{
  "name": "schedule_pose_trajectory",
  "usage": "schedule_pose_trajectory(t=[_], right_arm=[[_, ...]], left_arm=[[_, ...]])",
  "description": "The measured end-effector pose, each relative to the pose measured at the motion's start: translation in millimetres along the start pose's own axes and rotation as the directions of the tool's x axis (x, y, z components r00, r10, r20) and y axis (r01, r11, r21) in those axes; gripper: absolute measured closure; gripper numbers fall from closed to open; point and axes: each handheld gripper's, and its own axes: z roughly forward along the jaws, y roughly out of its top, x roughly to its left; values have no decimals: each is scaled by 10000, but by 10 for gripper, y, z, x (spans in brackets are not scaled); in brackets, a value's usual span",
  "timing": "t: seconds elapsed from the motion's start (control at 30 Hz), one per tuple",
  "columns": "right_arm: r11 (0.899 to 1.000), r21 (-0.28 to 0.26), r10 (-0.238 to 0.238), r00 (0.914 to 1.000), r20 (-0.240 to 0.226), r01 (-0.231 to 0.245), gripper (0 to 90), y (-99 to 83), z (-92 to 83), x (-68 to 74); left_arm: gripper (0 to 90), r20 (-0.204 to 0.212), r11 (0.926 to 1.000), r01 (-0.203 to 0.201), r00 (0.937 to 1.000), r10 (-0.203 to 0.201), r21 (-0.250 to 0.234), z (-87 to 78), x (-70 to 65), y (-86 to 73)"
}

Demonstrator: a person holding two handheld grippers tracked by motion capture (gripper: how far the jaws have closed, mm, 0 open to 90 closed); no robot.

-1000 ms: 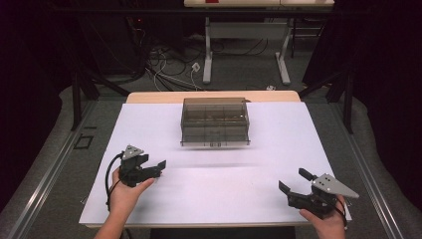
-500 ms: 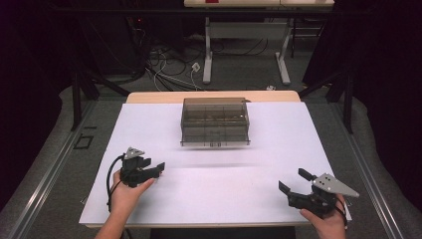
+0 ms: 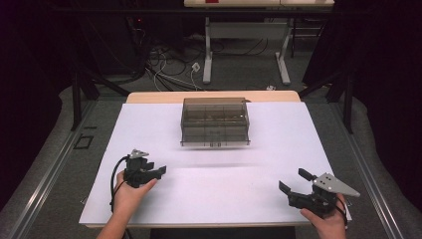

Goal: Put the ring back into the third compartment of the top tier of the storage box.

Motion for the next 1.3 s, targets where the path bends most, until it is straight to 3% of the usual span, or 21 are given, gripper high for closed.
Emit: schedule_pose_trajectory(t=[0.5, 1.3], right_arm=[[10000, -43, 10, 10000, -37, -10, 147, -3, 7, 0], [9999, -13, 122, 9998, -141, -122, 147, -4, 7, -6]], left_arm=[[518, -16, 9973, 148, 9999, -148, 716, 56, 34, -19], [624, -241, 9939, -56, 9997, 83, 1103, 110, 22, -26]])
